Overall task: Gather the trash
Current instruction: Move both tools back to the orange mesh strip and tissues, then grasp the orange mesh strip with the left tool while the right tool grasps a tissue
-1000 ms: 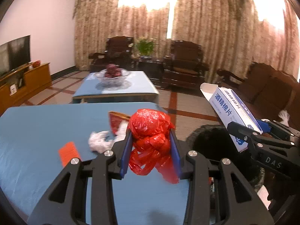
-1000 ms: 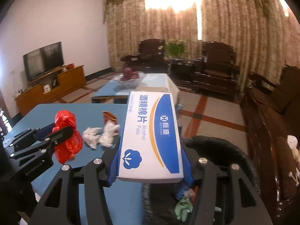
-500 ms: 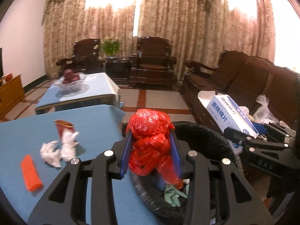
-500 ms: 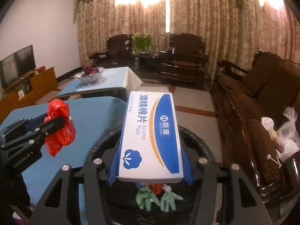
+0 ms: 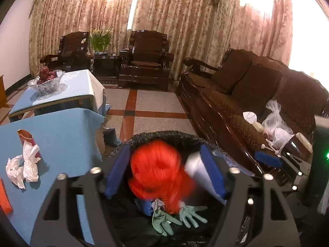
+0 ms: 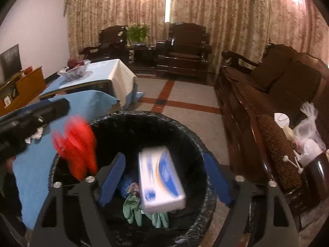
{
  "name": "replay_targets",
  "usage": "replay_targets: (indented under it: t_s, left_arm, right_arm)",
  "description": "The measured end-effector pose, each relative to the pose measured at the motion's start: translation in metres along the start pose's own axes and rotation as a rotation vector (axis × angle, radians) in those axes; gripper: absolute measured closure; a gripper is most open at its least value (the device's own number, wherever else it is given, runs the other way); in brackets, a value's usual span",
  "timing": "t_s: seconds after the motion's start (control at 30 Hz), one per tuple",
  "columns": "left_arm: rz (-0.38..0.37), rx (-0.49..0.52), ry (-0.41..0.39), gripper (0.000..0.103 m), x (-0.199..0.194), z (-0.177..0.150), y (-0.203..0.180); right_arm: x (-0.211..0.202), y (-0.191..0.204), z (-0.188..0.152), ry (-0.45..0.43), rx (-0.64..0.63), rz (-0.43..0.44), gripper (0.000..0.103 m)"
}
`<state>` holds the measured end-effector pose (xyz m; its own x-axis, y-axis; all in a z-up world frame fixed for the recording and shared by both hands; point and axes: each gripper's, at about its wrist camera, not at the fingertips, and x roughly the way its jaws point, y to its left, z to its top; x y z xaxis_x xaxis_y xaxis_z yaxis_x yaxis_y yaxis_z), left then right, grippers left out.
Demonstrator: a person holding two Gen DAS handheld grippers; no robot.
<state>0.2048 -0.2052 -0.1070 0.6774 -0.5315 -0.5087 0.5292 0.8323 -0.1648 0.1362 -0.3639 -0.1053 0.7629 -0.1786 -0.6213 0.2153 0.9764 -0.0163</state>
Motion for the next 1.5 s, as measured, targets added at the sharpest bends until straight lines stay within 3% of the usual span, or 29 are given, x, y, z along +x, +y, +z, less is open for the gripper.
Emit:
replay_targets:
  t_s: [0.17, 0.43, 0.8, 1.0, 1.27, 1.5]
  left_arm:
    - [0.031, -0.015, -0.018, 0.021, -0.011, 0.002, 0.011]
    - [0.200, -0.033, -0.068, 0.014, -0.062, 0.003, 0.065]
    - [0.520, -0.101, -0.111, 0.013, -0.150, -0.025, 0.164]
    - [0.641, -0.157, -0.087, 0.013, -0.178, -0.047, 0.217]
    - [0.724, -0.232, -0.024, 0.013, -0.184, -0.082, 0.275]
    - [0.734, -0.311, 0.019, 0.013, -0.174, -0.106, 0.304]
  right_arm:
    - [-0.007, -0.005, -0.001, -0.029, 0.028, -0.014, 0.006]
    - [-0.023, 0.031, 0.015, -0.093, 0.021, 0.068, 0.006]
    - [-0.025, 0.157, 0.028, -0.146, -0.088, 0.290, 0.006]
    - [-0.012, 0.214, 0.023, -0.128, -0.125, 0.367, 0.006]
    - [0.010, 0.261, 0.011, -0.109, -0.152, 0.391, 0.006]
    - [0.030, 0.294, -0.002, -0.075, -0.195, 0.396, 0.006]
